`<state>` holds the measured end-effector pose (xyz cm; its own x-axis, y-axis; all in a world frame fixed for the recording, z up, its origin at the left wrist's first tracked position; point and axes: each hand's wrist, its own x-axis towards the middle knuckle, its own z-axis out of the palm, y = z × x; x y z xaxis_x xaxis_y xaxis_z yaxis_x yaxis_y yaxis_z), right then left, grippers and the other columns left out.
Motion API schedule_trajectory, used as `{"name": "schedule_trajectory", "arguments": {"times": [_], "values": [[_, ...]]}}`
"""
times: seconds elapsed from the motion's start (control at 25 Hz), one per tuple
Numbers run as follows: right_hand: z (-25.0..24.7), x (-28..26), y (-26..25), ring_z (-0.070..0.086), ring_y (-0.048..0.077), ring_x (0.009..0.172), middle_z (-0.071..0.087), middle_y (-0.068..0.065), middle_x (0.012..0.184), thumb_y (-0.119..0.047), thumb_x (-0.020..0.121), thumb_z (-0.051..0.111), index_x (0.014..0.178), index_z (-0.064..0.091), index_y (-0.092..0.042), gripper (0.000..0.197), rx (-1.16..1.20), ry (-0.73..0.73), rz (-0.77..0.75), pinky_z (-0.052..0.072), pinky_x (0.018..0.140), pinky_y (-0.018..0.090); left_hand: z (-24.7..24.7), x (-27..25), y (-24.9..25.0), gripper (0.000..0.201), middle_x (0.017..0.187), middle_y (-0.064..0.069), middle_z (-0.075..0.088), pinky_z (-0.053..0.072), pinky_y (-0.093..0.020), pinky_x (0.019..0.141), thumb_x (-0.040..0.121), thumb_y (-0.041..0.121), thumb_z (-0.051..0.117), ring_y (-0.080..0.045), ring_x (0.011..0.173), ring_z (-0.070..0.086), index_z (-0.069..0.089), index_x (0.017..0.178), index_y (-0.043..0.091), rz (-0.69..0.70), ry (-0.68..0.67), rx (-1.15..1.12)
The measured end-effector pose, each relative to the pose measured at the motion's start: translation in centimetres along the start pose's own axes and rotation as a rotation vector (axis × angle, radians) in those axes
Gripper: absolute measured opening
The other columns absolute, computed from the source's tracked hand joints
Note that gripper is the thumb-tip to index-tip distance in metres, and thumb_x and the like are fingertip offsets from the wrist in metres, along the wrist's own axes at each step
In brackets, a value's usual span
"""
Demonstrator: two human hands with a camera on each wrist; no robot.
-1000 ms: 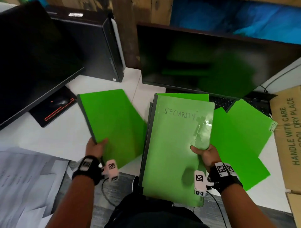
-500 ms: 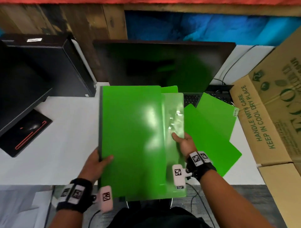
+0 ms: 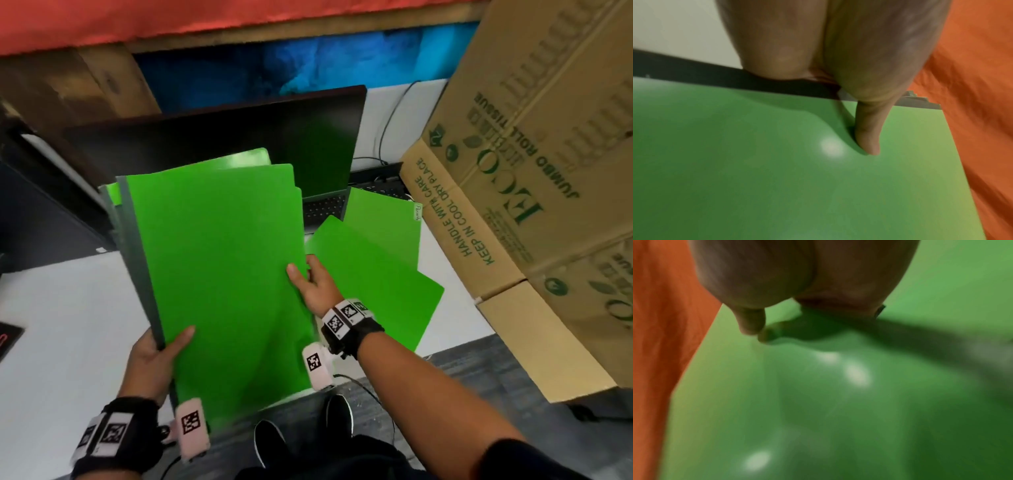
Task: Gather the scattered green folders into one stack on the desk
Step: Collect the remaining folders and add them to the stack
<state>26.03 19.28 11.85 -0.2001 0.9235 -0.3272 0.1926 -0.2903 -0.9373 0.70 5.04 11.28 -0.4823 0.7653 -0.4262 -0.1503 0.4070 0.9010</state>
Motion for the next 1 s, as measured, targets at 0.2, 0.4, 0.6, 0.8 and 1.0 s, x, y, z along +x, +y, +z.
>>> {"name": "schedule_trajectory", "arguments": {"times": [0.2, 0.4, 0.6, 0.8, 1.0], "values": [[-9.9, 6.6, 6.2, 0.042, 0.038, 0.133, 0.040, 0.019, 0.147, -0.065, 0.070, 0.066, 0.143, 0.032, -0.014, 0.095, -0.540, 0.401, 0.429, 0.038, 0.107, 0.052, -1.0, 0.5, -1.1, 0.059, 0.113, -0.013, 0.074, 0.047, -0.059, 0.097, 0.060, 0.054, 0.084, -0.036, 0.106, 0.069, 0.069, 0.109, 0.025, -0.011, -0.014, 0.038], [-16.9, 10.5, 8.6, 0.013, 0.046, 0.145, 0.007, 0.024, 0.160, -0.074, 0.059, 0.069, 0.154, 0.004, -0.017, 0.128, -0.838, 0.472, 0.709, 0.021, 0.112, 0.064, 4.2, 0.3, -2.0, 0.014, 0.099, -0.011, 0.079, 0.055, -0.049, 0.089, 0.090, 0.013, 0.064, -0.028, 0.088, 0.075, 0.070, 0.101, 0.018, -0.101, -0.113, -0.022], [-18.4, 13.5, 11.7, 0.016, 0.045, 0.143, 0.017, 0.022, 0.155, -0.072, 0.042, 0.079, 0.153, 0.002, -0.014, 0.147, -0.872, 0.433, 0.765, 0.024, 0.110, 0.066, 7.6, 0.4, -2.3, 0.020, 0.100, -0.006, 0.079, 0.056, -0.042, 0.085, 0.088, 0.014, 0.066, -0.025, 0.090, 0.076, 0.068, 0.107, 0.019, -0.139, -0.184, 0.001], [-18.5, 15.6, 9.5, 0.033, 0.036, 0.134, 0.035, 0.015, 0.141, -0.070, 0.039, 0.082, 0.147, 0.018, -0.003, 0.142, -0.903, 0.451, 0.753, 0.034, 0.107, 0.058, 8.9, 1.2, -1.1, 0.035, 0.102, -0.008, 0.079, 0.057, -0.043, 0.083, 0.074, 0.023, 0.070, -0.028, 0.093, 0.075, 0.069, 0.109, 0.018, -0.134, -0.203, -0.041], [-18.9, 15.5, 11.1, 0.038, 0.035, 0.126, 0.042, 0.016, 0.132, -0.077, 0.042, 0.075, 0.136, 0.030, -0.006, 0.126, -0.860, 0.407, 0.808, 0.035, 0.103, 0.051, 7.9, 1.1, -1.1, 0.052, 0.106, -0.011, 0.078, 0.062, -0.035, 0.070, 0.061, 0.027, 0.078, -0.027, 0.093, 0.076, 0.069, 0.111, 0.017, -0.108, -0.212, -0.100]]}}
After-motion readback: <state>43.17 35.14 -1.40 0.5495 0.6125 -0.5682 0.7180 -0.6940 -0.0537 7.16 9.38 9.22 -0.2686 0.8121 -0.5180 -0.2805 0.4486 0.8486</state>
